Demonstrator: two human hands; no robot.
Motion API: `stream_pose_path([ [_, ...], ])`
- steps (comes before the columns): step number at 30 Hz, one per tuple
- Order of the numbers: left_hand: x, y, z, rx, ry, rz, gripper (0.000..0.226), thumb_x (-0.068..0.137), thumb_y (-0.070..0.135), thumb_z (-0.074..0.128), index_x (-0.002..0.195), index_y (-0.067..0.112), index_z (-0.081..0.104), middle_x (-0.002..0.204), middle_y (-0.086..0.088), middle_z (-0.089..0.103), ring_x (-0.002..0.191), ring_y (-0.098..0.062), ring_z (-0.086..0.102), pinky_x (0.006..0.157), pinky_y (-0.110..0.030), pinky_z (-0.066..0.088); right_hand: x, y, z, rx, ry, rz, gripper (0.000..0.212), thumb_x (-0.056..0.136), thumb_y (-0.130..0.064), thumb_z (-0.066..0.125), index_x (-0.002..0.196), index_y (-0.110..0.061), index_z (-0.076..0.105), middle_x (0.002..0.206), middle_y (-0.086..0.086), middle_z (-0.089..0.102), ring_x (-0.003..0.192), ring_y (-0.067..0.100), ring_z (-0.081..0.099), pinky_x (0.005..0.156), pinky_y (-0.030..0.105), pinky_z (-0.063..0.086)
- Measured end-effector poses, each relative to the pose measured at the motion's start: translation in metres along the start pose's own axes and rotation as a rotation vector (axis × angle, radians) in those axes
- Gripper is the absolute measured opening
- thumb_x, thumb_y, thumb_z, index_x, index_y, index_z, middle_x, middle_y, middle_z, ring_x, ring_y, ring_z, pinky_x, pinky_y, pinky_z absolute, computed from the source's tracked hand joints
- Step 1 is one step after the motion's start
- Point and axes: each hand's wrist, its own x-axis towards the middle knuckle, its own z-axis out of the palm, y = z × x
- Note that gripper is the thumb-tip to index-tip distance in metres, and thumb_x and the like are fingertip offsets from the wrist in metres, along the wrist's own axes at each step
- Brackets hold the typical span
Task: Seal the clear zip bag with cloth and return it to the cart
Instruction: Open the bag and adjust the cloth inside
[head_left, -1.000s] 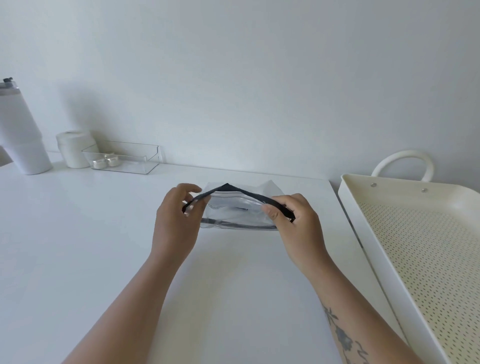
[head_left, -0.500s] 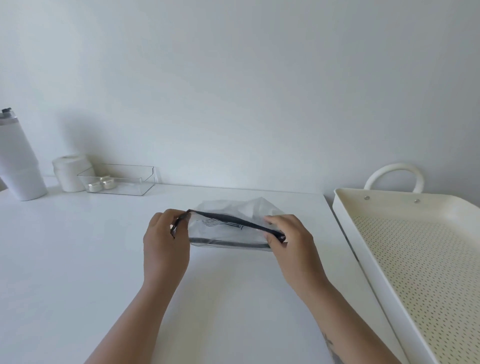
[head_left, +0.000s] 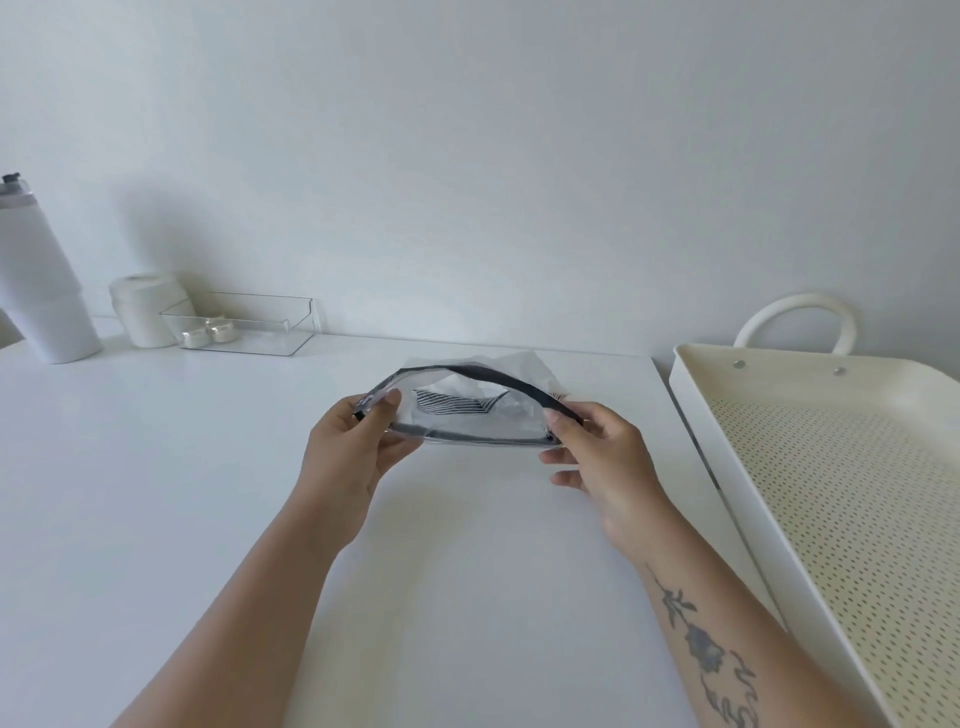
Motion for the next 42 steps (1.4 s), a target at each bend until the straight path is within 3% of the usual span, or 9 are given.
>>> stream_pose_path([
  [7, 0.001, 0.007, -0.004, -0.205, -0.048, -0.024, 0.045, 0.081, 0.033, 0.075, 0.109, 0.001, 0.062, 0.101, -0.009, 0.07, 0.094, -0.024, 0.072, 0.078, -0.025, 0.057, 0.003, -0.007, -0.007, 0.406, -0.343, 0.042, 0.029, 0.077, -0.017, 0.074, 0.106, -0.016, 0.07, 0.093, 0.003, 0.073, 0.098, 0.024, 0.071, 0.076, 0.026, 0.057],
  [11, 0.002, 0.009, -0.006, -0.253, -0.185, -0.029, 0.025, 0.079, 0.021, 0.076, 0.096, 0.01, 0.063, 0.102, -0.007, 0.068, 0.095, -0.023, 0.069, 0.082, -0.025, 0.055, 0.002, -0.008, -0.004, 0.409, -0.247, 0.009, 0.034, 0.078, -0.018, 0.076, 0.11, -0.015, 0.067, 0.092, 0.006, 0.072, 0.089, 0.025, 0.071, 0.071, 0.026, 0.057],
  [16, 0.0, 0.002, -0.001, -0.134, -0.142, -0.063, 0.015, 0.081, 0.019, 0.075, 0.09, 0.014, 0.065, 0.084, -0.002, 0.07, 0.077, -0.018, 0.069, 0.071, -0.023, 0.057, 0.004, -0.006, -0.002, 0.275, -0.117, -0.072, 0.025, 0.08, -0.02, 0.077, 0.104, -0.022, 0.069, 0.08, -0.001, 0.071, 0.07, 0.018, 0.067, 0.063, 0.025, 0.056],
  [21, -0.001, -0.011, 0.006, 0.153, 0.128, -0.043, 0.01, 0.085, 0.008, 0.067, 0.092, 0.009, 0.059, 0.077, -0.006, 0.068, 0.068, -0.017, 0.072, 0.071, -0.029, 0.058, 0.003, 0.007, -0.001, -0.183, 0.09, -0.17, 0.023, 0.084, -0.01, 0.066, 0.093, -0.031, 0.062, 0.069, 0.008, 0.063, 0.057, 0.016, 0.063, 0.049, 0.028, 0.056],
  [25, -0.005, -0.015, 0.011, 0.467, 0.382, 0.045, 0.014, 0.081, 0.015, 0.054, 0.094, 0.018, 0.055, 0.077, -0.003, 0.07, 0.051, -0.005, 0.069, 0.057, -0.028, 0.047, -0.001, 0.016, 0.009, -0.433, 0.085, -0.243, 0.026, 0.083, -0.013, 0.061, 0.092, -0.036, 0.056, 0.067, 0.011, 0.065, 0.062, 0.031, 0.062, 0.058, 0.044, 0.056],
  [29, -0.004, -0.009, 0.007, 0.436, 0.311, 0.047, 0.015, 0.088, 0.025, 0.054, 0.102, 0.025, 0.057, 0.084, 0.002, 0.06, 0.06, -0.011, 0.073, 0.068, -0.031, 0.053, -0.002, 0.015, 0.012, -0.349, 0.075, -0.238, 0.023, 0.09, -0.016, 0.055, 0.096, -0.036, 0.064, 0.073, -0.002, 0.065, 0.056, 0.013, 0.065, 0.049, 0.034, 0.057],
  [33, -0.002, 0.003, -0.002, 0.252, 0.129, -0.049, 0.016, 0.092, 0.024, 0.059, 0.102, 0.017, 0.07, 0.095, -0.006, 0.066, 0.077, -0.027, 0.075, 0.082, -0.036, 0.058, 0.002, 0.014, -0.001, -0.219, 0.09, -0.135, 0.031, 0.091, -0.011, 0.049, 0.101, -0.032, 0.069, 0.083, 0.003, 0.069, 0.06, 0.011, 0.067, 0.05, 0.024, 0.055],
  [38, -0.005, -0.003, 0.002, 0.484, 0.235, 0.043, 0.009, 0.089, 0.02, 0.06, 0.09, 0.023, 0.069, 0.079, -0.004, 0.067, 0.063, -0.019, 0.074, 0.087, -0.043, 0.056, 0.005, 0.017, -0.002, -0.32, 0.16, -0.185, 0.029, 0.085, -0.006, 0.051, 0.092, -0.029, 0.067, 0.066, 0.0, 0.06, 0.057, 0.016, 0.059, 0.046, 0.02, 0.051],
  [42, -0.003, -0.006, -0.001, 0.563, 0.353, 0.077, 0.02, 0.087, 0.013, 0.051, 0.095, 0.023, 0.066, 0.082, -0.009, 0.066, 0.048, -0.012, 0.069, 0.06, -0.028, 0.052, 0.004, 0.019, 0.0, -0.327, 0.106, -0.227, 0.027, 0.088, -0.007, 0.054, 0.093, -0.028, 0.069, 0.055, -0.01, 0.057, 0.055, 0.012, 0.058, 0.047, 0.02, 0.052],
])
